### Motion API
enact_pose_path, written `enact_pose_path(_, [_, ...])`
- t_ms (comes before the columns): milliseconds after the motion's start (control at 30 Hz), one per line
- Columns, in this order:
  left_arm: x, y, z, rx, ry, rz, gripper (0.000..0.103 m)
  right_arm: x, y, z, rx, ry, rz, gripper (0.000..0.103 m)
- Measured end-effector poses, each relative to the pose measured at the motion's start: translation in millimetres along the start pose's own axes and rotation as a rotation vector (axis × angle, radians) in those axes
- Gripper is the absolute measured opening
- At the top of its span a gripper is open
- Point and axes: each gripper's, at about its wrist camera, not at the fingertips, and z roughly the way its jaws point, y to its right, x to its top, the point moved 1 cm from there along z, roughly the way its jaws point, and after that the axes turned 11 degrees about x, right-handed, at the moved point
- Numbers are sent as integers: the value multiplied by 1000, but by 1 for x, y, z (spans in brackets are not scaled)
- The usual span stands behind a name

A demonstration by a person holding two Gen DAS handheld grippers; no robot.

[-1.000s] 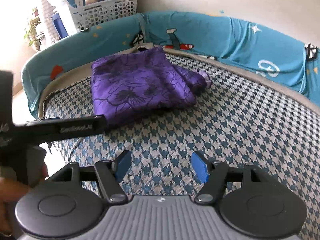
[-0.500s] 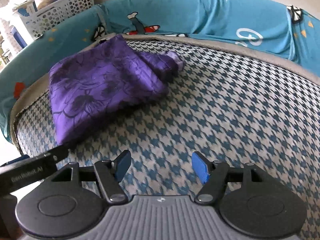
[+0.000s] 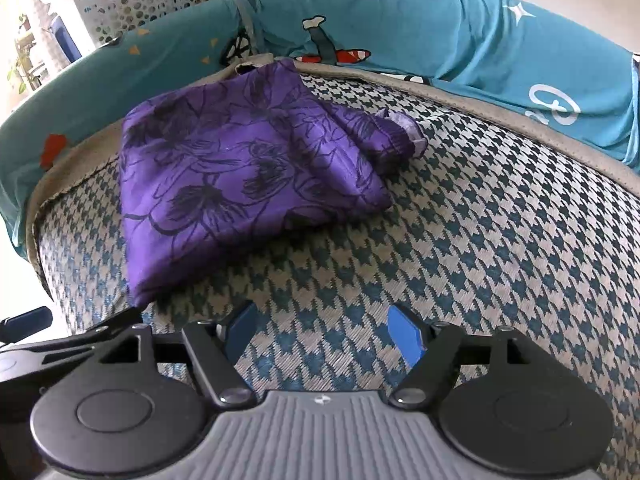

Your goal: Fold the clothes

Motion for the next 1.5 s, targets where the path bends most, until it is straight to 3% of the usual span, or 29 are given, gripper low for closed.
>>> enact_pose_path(367, [-7, 20, 0, 8, -2, 110, 103, -1, -4, -2, -5, -6, -22, 72])
enact_pose_path(600, [-8, 23, -1, -48, -14, 105, 103, -2, 2, -4, -43, 2, 3, 72])
enact_pose_path(1500, [-11, 24, -2, -77, -23, 94, 103, -6, 1, -1, -68, -8, -11, 73])
